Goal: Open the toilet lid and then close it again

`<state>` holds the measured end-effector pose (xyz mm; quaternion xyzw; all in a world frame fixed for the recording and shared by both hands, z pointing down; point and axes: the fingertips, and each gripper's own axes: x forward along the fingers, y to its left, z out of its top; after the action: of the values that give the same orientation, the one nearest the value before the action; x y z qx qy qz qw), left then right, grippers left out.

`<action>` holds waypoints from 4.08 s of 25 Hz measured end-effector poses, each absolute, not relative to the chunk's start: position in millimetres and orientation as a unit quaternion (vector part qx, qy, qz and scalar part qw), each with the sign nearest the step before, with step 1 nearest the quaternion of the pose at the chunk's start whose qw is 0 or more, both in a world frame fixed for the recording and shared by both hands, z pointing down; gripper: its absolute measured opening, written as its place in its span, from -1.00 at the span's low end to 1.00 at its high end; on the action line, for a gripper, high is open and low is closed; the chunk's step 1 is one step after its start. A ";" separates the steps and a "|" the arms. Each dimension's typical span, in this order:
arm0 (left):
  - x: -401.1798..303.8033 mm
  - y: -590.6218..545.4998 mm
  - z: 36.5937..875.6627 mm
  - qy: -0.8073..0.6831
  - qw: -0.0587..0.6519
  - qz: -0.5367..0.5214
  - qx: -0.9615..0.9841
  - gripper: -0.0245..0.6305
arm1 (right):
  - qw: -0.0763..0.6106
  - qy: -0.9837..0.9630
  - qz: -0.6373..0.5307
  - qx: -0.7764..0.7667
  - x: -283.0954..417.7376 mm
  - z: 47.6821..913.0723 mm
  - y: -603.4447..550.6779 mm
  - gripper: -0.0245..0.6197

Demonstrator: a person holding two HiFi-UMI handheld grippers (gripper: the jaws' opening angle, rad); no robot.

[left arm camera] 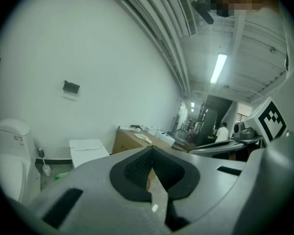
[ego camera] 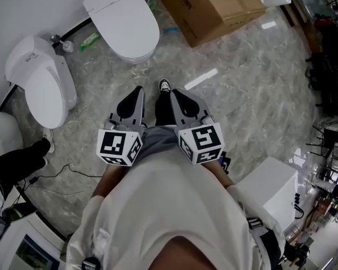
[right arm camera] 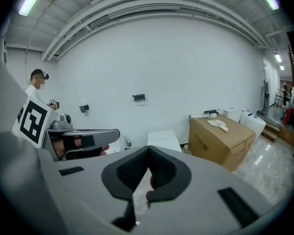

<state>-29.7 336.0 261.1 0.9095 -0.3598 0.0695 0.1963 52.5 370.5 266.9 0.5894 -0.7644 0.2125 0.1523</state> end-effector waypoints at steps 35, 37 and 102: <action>35.8 115.2 375.0 -0.600 0.294 0.057 0.742 -0.92 | 0.190 -0.877 0.254 0.361 142.7 323.4 120.4 -0.89; 27.7 108.5 400.3 -0.604 0.323 0.052 0.727 -0.92 | 0.199 -0.877 0.257 0.353 135.4 328.9 114.2 -0.89; -51.7 67.7 861.6 -0.588 0.613 -0.078 0.522 -0.26 | 0.349 -0.791 0.436 0.249 114.3 513.0 123.4 -0.89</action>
<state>-51.7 67.7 861.6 0.5216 -0.5882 -0.0778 0.6131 114.3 123.4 513.0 0.2491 -0.7909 0.4363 0.3494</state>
